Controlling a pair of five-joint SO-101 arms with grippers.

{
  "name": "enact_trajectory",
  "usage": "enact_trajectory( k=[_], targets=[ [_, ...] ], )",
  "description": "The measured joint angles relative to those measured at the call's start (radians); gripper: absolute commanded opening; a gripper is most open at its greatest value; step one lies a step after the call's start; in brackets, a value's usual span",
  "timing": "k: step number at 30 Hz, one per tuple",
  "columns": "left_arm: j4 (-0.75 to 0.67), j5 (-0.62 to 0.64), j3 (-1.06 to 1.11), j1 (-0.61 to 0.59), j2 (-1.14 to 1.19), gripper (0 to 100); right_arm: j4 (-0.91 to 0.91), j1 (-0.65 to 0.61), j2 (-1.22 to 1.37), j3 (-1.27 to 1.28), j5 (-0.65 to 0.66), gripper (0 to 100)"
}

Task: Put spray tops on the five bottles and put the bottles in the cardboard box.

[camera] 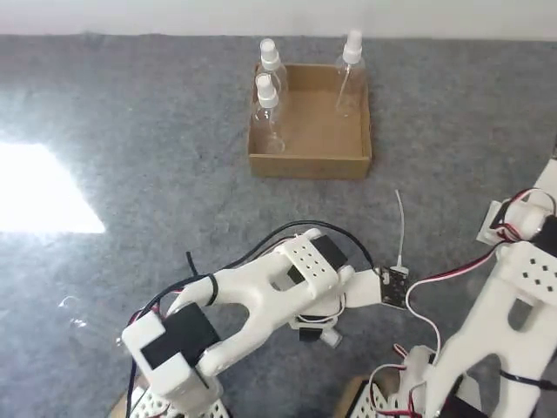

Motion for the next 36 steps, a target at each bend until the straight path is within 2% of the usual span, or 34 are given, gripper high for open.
enact_trajectory(
  k=[4, 9, 17, 25, 30, 36],
  targets=[
    [0.0, 0.006, -0.002, 0.0, 0.0, 20, 0.0, 0.0, 0.0, 0.0, 0.0, 14.4],
    [0.005, 0.057, -0.037, 0.006, 0.002, 26, 0.0, 0.0, 0.0, 0.0, 0.0, 14.4],
    [-0.006, 0.064, -0.046, 0.071, 0.012, 26, 0.0, 0.0, 0.0, 0.0, 0.0, 14.4],
    [-0.009, 0.069, -0.038, 0.068, 0.012, 10, 0.0, 0.0, 0.0, 0.0, 0.0, 14.4],
    [-0.005, 0.069, -0.023, 0.071, 0.012, 4, 0.0, 0.0, 0.0, 0.0, 0.0, 14.4],
    [0.109, 0.091, -0.043, 0.061, -0.002, 1, 0.0, 0.0, 0.0, 0.0, 0.0, 14.4]
  ],
)
